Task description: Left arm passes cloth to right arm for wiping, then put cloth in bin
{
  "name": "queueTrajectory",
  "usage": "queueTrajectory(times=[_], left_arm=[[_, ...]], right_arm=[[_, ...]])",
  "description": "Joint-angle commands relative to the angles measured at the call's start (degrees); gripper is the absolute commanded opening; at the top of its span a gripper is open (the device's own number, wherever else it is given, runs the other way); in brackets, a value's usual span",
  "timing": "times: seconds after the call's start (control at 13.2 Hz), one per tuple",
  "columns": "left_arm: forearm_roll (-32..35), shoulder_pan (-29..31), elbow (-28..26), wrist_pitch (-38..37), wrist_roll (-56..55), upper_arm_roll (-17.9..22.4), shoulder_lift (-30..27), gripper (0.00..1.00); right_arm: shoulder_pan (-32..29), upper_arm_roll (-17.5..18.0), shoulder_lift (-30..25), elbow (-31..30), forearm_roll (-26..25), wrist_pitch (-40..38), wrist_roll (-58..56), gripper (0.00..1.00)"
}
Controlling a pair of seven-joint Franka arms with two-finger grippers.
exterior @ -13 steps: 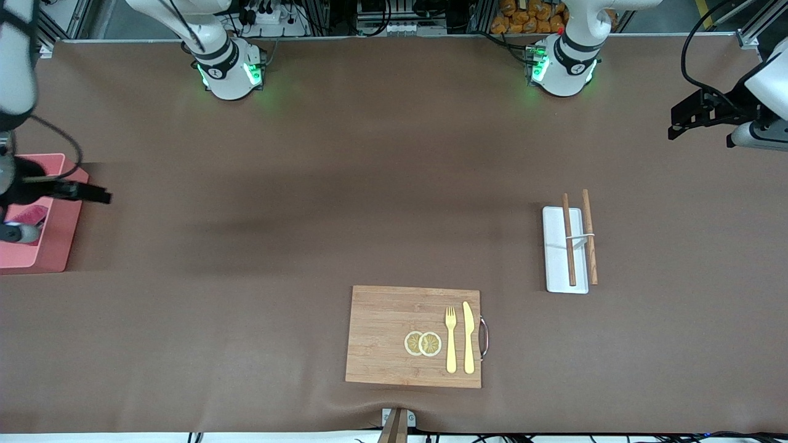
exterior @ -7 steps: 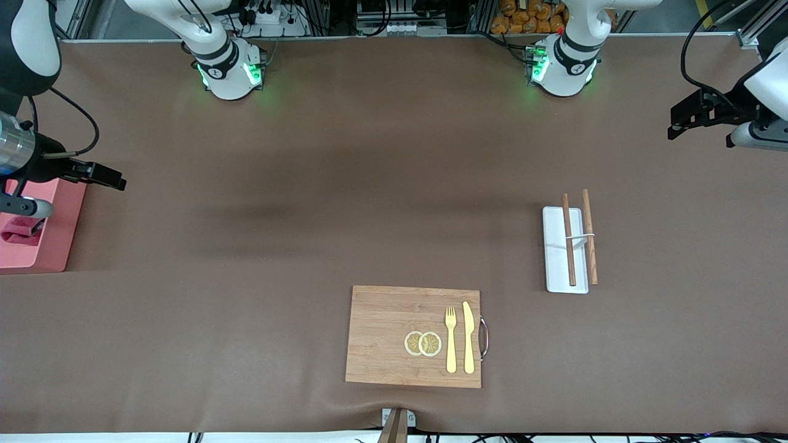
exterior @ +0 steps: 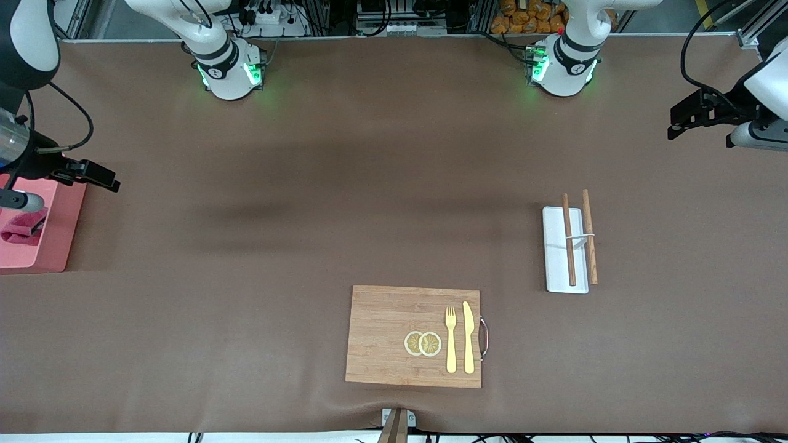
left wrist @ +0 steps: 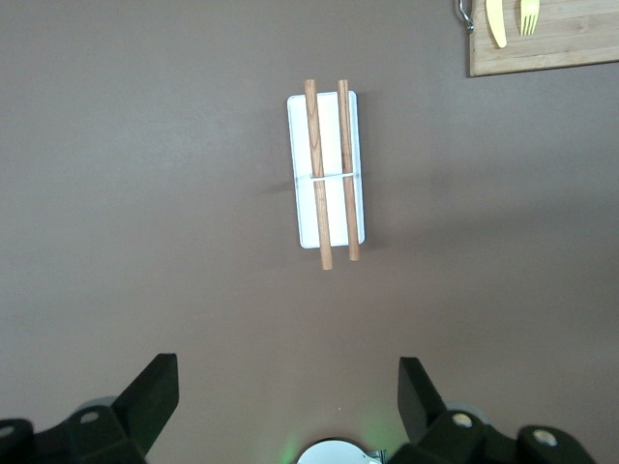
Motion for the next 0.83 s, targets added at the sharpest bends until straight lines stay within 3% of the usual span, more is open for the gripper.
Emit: queueTrajectory(times=[0.0, 0.23, 0.75], left_arm=[[1.25, -0.16, 0.91, -0.81, -0.69, -0.2, 0.39, 1.0], [1.25, -0.16, 0.91, -0.81, -0.69, -0.2, 0.39, 1.0], [1.33, -0.16, 1.09, -0.81, -0.69, -0.2, 0.65, 1.0]], right_arm=[[-0.74, 0.38, 3.98, 8.03, 0.0, -4.26, -1.3, 1.0], [-0.75, 0.3, 8.83, 16.75, -0.52, -9.9, -1.22, 1.0], [-0.31, 0.3, 8.83, 16.68, -0.26, -8.08, -0.51, 1.0]])
